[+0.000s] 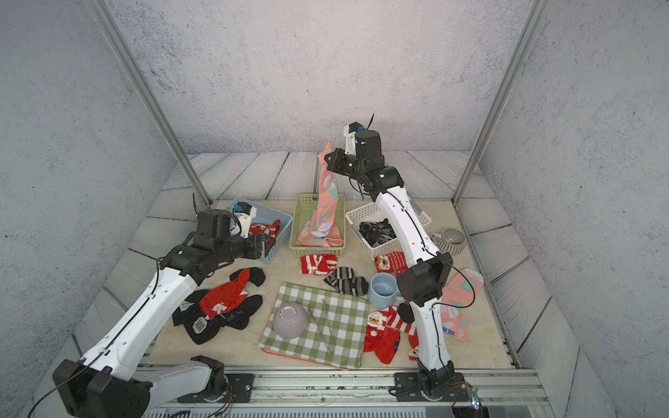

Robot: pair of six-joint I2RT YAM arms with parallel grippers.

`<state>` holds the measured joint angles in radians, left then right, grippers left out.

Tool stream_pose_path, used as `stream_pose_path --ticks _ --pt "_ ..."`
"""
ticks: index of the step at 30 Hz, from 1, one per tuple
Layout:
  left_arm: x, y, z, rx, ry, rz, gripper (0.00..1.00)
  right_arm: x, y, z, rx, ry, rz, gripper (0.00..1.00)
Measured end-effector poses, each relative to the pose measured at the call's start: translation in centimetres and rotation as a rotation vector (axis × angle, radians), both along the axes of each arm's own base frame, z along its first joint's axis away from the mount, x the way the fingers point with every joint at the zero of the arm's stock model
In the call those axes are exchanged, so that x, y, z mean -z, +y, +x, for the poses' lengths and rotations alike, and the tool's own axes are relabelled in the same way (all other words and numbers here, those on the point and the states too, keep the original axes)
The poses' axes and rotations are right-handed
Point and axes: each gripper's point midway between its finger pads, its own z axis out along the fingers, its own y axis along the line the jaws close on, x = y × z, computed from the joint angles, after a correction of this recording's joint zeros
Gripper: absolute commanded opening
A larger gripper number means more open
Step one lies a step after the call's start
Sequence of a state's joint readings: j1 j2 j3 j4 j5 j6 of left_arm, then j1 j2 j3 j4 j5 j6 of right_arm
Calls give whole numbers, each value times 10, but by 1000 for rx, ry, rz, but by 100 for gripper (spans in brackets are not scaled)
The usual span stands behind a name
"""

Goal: Sort the socks into the basket by color
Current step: Place the sock in the bin.

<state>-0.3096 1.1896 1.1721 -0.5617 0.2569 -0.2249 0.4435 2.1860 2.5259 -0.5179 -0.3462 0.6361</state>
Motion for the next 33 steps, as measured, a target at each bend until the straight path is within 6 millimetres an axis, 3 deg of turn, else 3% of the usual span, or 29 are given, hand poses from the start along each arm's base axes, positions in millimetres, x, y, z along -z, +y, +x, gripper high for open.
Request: stream_pose_path --ticks 5,12,18,25,33 --pt "-1 1 -4 0 5 2 69 56 23 18 -20 73 -36 0" --pt "-6 4 -12 -3 -7 0 69 158 51 36 -59 211 -98 0" --pt "-3 6 -15 -8 1 6 69 230 57 39 -73 319 -146 0" --pt "2 11 -17 -26 19 22 69 278 62 40 -90 388 -168 0" --pt "14 17 -20 -62 64 37 70 299 55 38 -64 431 -214 10"
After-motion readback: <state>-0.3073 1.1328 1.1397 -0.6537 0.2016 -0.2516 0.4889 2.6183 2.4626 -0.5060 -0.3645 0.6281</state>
